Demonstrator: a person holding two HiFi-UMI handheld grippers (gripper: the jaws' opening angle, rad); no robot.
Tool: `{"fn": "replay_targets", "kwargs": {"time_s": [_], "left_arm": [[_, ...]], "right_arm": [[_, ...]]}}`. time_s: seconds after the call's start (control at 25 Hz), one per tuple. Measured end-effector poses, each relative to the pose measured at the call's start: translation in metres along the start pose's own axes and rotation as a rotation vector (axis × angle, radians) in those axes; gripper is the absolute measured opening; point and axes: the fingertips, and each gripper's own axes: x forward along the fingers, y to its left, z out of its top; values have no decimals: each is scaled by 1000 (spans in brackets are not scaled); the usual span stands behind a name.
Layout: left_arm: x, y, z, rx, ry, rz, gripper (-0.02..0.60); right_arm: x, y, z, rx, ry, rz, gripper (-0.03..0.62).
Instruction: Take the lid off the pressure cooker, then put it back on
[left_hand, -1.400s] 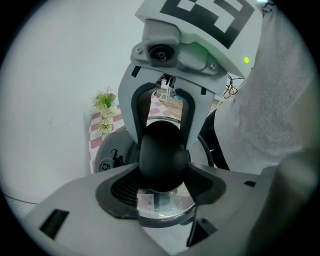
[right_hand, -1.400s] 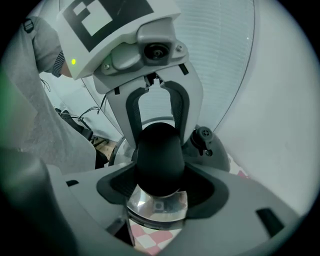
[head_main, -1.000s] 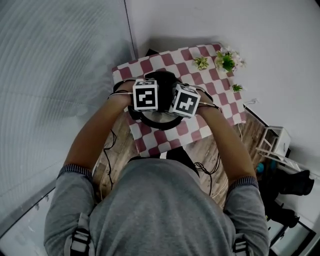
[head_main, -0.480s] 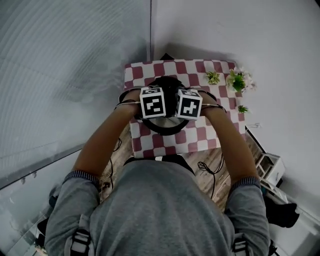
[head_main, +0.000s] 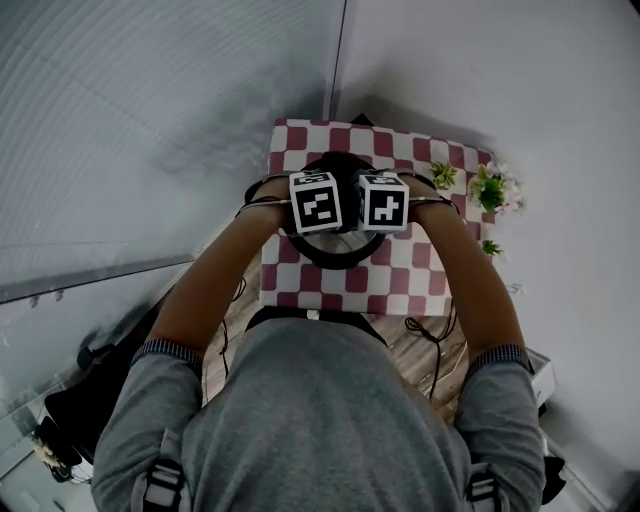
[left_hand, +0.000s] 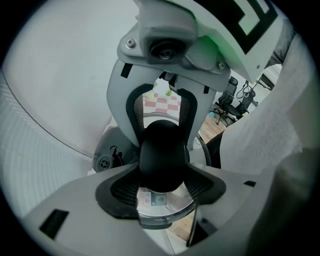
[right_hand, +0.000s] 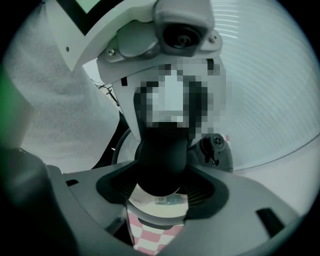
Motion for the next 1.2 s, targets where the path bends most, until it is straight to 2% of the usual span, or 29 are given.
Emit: {"fn": "replay_targets", "kwargs": {"time_s": [0.16, 0.32, 0.4, 0.52, 0.64, 0.76, 0.88, 1.04, 1.2], "left_arm": [[-2, 2, 2, -24, -76, 42, 302], [-12, 5, -3, -94, -167, 141, 310], [-22, 9, -5, -119, -201, 203, 310], [-41, 10, -6, -135, -255, 294, 311], [-59, 5, -5, -169, -333, 336, 311], [-76, -7, -1, -207, -442, 356, 311], [-101, -15, 7, -246, -601, 419, 311], [-129, -31, 14, -301, -804, 470, 310], [-144, -56, 18, -283, -902, 510, 297]], "right_arm": [[0, -1, -2, 6, -49, 13, 301], [-8, 0, -3, 48, -141, -15, 345], [-19, -3, -1, 71, -199, -62, 347], [-42, -12, 4, 125, -335, -182, 346], [-65, -14, 6, 221, -498, -278, 345], [-89, -5, 9, 318, -676, -343, 333], [-113, 10, 14, 392, -839, -405, 322], [-137, 31, 17, 422, -938, -512, 300], [-153, 56, 17, 454, -1045, -582, 266]]}}
